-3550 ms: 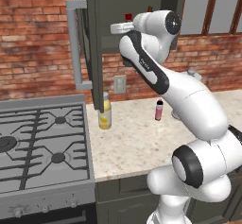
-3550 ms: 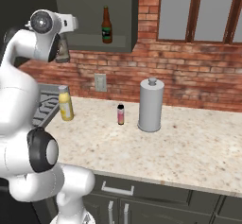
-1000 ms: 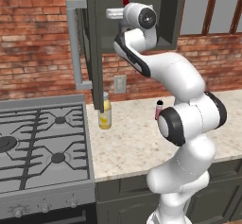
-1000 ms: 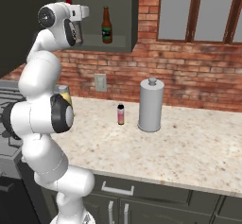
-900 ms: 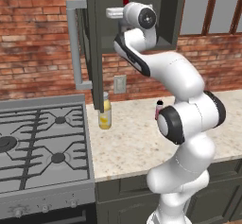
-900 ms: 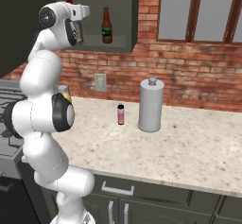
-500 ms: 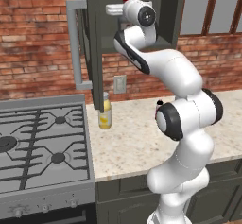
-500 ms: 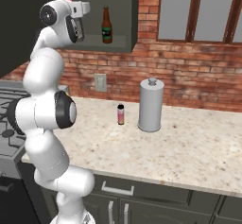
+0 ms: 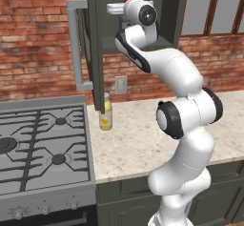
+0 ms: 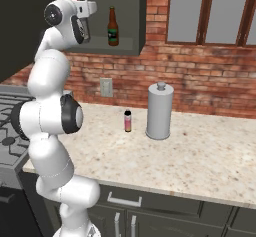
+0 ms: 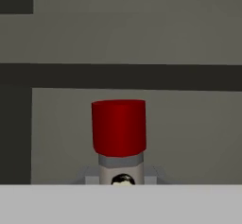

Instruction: Sort all alcoholic drinks to one cabinet, and non-alcoholic drinks to the other.

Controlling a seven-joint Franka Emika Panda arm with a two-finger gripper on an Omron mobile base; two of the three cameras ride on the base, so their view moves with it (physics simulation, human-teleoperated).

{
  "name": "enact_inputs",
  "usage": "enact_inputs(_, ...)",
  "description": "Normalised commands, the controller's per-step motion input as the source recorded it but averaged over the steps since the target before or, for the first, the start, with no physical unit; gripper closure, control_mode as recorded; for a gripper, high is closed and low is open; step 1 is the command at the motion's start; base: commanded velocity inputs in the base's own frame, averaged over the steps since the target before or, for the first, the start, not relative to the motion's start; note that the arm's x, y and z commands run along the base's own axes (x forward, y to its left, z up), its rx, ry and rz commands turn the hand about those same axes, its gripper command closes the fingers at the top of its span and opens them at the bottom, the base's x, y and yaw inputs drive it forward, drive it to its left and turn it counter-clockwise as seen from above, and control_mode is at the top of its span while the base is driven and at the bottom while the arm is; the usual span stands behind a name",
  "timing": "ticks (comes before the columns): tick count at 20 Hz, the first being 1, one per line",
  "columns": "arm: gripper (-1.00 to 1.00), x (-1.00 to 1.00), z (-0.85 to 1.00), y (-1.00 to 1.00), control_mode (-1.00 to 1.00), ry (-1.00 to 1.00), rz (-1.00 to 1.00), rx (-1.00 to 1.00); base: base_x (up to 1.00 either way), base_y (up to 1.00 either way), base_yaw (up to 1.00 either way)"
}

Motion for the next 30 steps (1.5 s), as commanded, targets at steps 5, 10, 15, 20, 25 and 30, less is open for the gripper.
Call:
enact_inputs(5,1.00,0.28,0.00,-0.11,-1.00,0.00,0.00,0.01,0.00,0.00,0.00)
enact_inputs(10,1.00,0.23,0.00,-0.10,-1.00,0.00,0.00,0.02,0.00,0.00,0.00)
enact_inputs(15,1.00,0.11,-0.07,-0.08,-1.00,0.00,0.00,0.02,0.00,0.00,0.00)
enact_inputs(20,1.00,0.21,-0.14,-0.10,-1.00,0.00,0.00,0.02,0.00,0.00,0.00)
enact_inputs(25,1.00,0.24,-0.15,-0.07,-1.00,0.00,0.00,0.02,0.00,0.00,0.00)
enact_inputs(30,1.00,0.18,-0.15,-0.02,-1.00,0.00,0.00,0.02,0.00,0.00,0.00)
